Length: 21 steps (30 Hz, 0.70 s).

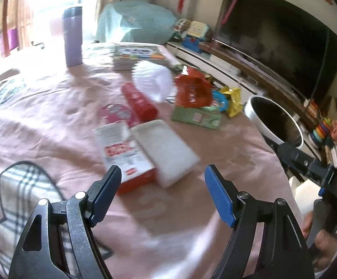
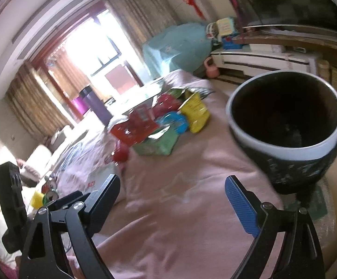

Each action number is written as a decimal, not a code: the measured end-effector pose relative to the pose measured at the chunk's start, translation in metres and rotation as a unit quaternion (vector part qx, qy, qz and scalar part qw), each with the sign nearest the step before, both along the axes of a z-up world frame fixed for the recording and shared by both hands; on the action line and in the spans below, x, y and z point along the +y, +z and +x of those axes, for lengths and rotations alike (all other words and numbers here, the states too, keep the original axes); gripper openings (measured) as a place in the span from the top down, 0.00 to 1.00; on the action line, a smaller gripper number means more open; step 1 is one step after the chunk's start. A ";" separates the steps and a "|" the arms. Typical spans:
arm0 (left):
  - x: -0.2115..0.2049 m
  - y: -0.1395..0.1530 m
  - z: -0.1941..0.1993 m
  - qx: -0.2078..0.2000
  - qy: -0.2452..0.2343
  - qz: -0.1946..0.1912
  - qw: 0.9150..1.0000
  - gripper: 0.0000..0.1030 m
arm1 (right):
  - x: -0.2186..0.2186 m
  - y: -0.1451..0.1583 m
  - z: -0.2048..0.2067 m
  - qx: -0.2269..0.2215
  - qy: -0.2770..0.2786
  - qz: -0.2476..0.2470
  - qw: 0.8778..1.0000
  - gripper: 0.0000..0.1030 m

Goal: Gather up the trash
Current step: 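Grasp the white sponge with the right tool while the left tool grasps the red-and-white carton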

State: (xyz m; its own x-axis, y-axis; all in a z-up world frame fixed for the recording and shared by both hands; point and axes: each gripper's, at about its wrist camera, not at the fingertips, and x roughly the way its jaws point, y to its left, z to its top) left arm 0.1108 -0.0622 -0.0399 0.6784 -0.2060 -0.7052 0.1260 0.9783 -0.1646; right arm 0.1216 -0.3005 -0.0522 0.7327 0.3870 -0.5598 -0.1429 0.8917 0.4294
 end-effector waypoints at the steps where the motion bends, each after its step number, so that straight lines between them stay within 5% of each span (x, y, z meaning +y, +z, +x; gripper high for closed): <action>1: 0.005 -0.001 -0.001 0.001 0.005 -0.001 1.000 0.26 | 0.004 0.000 0.001 0.001 0.005 -0.002 1.000 0.10; 16: 0.032 -0.040 0.032 0.067 0.043 0.025 0.996 0.25 | 0.058 -0.006 0.007 0.006 0.072 -0.035 0.997 0.10; 21: 0.056 -0.040 0.034 0.062 0.058 0.022 0.996 0.25 | 0.072 -0.010 0.012 0.014 0.089 -0.040 0.995 0.11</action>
State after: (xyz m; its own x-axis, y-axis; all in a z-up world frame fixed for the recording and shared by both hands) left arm 0.1447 -0.0066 -0.0800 0.6038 -0.0986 -0.7910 -0.0071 0.9916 -0.1290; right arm 0.1335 -0.2281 -0.0627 0.6402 0.4638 -0.6124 -0.2917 0.8842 0.3647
